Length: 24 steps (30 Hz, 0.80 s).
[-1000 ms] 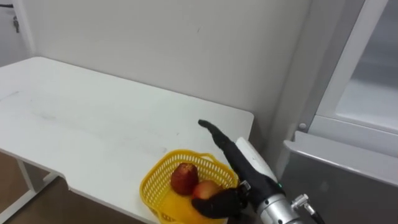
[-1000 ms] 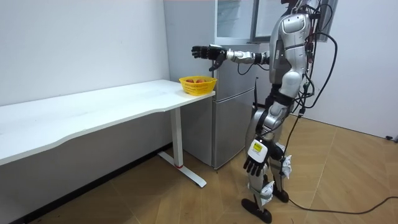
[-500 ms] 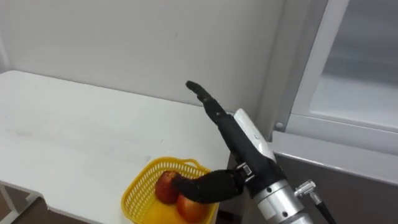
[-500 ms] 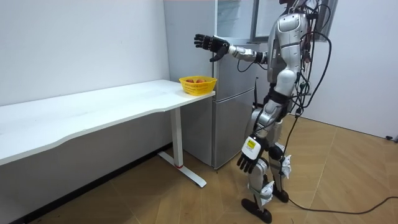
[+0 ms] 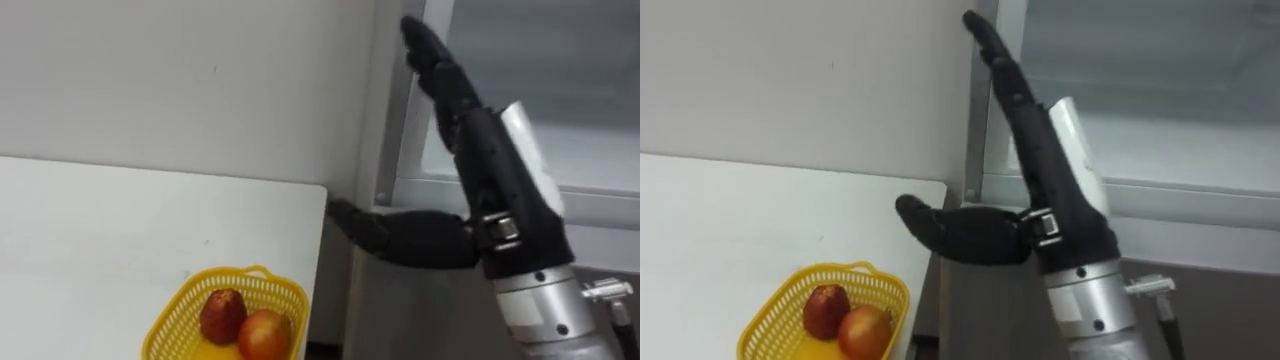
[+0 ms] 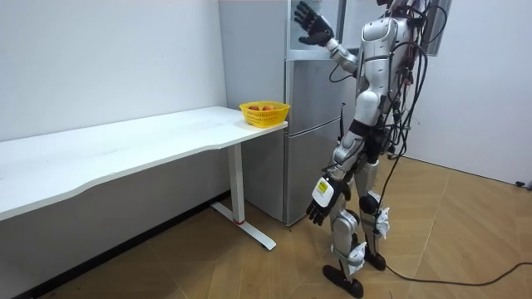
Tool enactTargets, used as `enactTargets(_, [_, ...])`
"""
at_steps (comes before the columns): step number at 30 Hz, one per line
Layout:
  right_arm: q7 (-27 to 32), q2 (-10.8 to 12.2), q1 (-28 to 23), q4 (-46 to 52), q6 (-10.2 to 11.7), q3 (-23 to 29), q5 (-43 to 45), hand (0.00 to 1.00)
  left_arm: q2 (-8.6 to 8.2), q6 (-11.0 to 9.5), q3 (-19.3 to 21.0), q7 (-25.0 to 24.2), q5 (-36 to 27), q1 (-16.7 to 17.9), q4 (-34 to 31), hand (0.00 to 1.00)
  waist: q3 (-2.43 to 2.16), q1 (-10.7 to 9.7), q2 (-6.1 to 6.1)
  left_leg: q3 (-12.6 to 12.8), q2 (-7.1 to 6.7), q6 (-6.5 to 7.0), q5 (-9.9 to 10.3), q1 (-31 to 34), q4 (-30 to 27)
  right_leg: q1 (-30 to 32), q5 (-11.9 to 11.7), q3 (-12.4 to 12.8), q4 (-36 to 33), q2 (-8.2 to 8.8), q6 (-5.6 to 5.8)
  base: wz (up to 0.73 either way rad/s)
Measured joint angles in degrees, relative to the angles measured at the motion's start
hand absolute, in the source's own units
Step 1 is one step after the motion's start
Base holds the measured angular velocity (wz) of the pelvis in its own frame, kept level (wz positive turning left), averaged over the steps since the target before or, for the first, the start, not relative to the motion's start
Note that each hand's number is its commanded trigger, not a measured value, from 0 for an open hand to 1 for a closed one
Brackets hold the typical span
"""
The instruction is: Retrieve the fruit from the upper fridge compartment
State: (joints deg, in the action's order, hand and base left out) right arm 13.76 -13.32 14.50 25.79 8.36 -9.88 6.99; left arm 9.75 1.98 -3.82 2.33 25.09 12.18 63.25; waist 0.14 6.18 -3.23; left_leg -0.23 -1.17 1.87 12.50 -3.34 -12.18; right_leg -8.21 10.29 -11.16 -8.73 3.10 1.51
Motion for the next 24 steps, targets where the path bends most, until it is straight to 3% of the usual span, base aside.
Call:
enactTargets(2, [2.2, -0.1, -0.1, 0.2, 1.7, 1.1, -1.1, 0.0, 0.03, -0.1, -0.1, 0.3, -0.1, 0.9, 0.1, 0.0, -0.06, -1.4, 0.01, 0.1, 0.17, -0.02, 0.0, -0.5, 0.1, -0.4, 0.0, 0.0, 0.0, -0.12, 0.0, -0.03])
enactTargets(5, [4.8, -0.2, -0.2, 1.6, 2.5, 3.7, -2.5, 0.0, -0.05, -1.1, -0.1, 0.6, -0.4, 1.4, 0.1, 0.0, -0.08, -2.5, 0.07, 0.5, 0.31, -0.04, 0.0, -0.4, 0.1, -0.2, 0.0, 0.0, 0.0, -0.21, 0.0, -0.05])
enactTargets(12, [9.7, -0.4, -0.4, 4.9, 6.3, 9.9, -1.9, 0.0, -0.33, -2.4, 0.8, 0.9, -0.7, 2.7, 1.5, 0.0, -0.43, -4.5, 0.56, 2.0, 0.5, -0.05, 0.0, -1.3, 0.9, 0.0, 0.0, 0.2, 0.0, -0.23, 0.0, -0.1])
enactTargets(17, [12.8, -0.4, -6.2, 4.9, 7.6, 15.9, -1.5, 0.0, -0.38, -3.0, 3.5, 0.8, -0.7, 3.4, 1.5, 0.0, -0.71, -5.2, 0.18, 2.6, 0.52, -0.04, 0.0, -1.7, 0.9, 0.0, 0.0, 0.3, 0.0, -0.16, 0.0, -0.06])
enactTargets(24, [17.8, -0.4, -15.1, 3.6, 8.0, 20.5, -1.0, 0.0, -0.32, -3.6, 5.1, 1.3, -0.7, 4.0, 3.4, 0.0, -0.33, -6.6, 0.36, 3.1, 0.6, -0.04, 0.0, -2.4, 1.7, -0.3, 0.0, 0.3, 0.0, -0.19, 0.0, -0.05])
